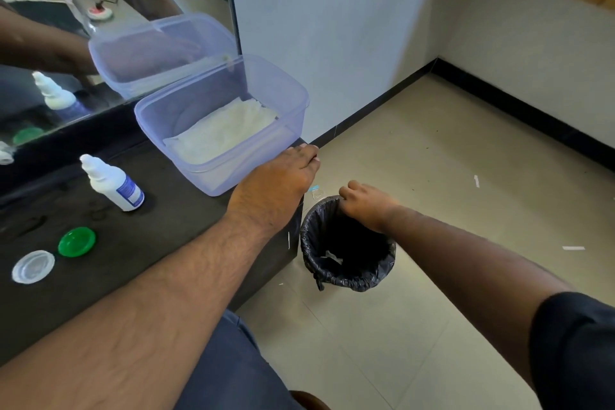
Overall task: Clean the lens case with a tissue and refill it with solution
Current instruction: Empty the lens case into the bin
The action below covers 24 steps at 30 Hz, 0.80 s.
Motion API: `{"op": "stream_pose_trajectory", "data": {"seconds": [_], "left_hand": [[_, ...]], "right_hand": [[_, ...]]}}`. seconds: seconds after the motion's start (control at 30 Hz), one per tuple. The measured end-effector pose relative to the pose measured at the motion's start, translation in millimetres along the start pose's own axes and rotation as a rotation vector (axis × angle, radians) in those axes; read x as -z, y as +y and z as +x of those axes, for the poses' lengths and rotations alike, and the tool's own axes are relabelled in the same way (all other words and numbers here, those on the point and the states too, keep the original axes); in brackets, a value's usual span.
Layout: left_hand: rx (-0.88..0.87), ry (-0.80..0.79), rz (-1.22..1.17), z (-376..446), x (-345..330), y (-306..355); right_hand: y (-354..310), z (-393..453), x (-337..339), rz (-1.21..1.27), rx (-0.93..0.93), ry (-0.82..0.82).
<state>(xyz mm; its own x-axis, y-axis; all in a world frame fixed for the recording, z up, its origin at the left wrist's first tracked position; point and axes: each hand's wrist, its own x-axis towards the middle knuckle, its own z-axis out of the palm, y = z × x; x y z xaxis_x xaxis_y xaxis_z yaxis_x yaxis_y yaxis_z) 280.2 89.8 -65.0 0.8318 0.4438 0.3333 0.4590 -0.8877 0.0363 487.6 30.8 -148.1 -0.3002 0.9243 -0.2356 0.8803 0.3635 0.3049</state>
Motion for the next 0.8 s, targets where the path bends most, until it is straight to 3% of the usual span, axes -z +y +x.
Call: {"op": "stream_pose_trajectory", "data": {"seconds": [0.13, 0.27, 0.33, 0.47, 0.67, 0.8], "left_hand": [[0.006, 0.009, -0.005, 0.1, 1.3, 0.7], [-0.016, -0.002, 0.017, -0.1, 1.4, 2.4], [-0.033, -0.009, 0.082, -1.5, 1.1, 1.5], [-0.036, -0.068, 0.11, -3.5, -1.8, -1.2], [0.071, -0.065, -0.209, 1.2, 13.7, 3.3], [0.218, 0.031, -0.445, -31.8, 32.8, 6.8]], "right_hand": [[0.2, -5.2, 5.9, -0.014, -0.02, 0.008], [6.5, -10.3, 5.7, 0.244, -0.351, 0.197], [-3.4, -15.6, -4.0, 0.26, -0.327, 0.083], [-14.3, -24.8, -21.1, 0.53, -0.493, -0.064], [-31.8, -36.9, 30.6, 1.05, -0.745, 0.355], [-46.2, -63.5, 81.8, 1.288, -0.67, 0.498]]}}
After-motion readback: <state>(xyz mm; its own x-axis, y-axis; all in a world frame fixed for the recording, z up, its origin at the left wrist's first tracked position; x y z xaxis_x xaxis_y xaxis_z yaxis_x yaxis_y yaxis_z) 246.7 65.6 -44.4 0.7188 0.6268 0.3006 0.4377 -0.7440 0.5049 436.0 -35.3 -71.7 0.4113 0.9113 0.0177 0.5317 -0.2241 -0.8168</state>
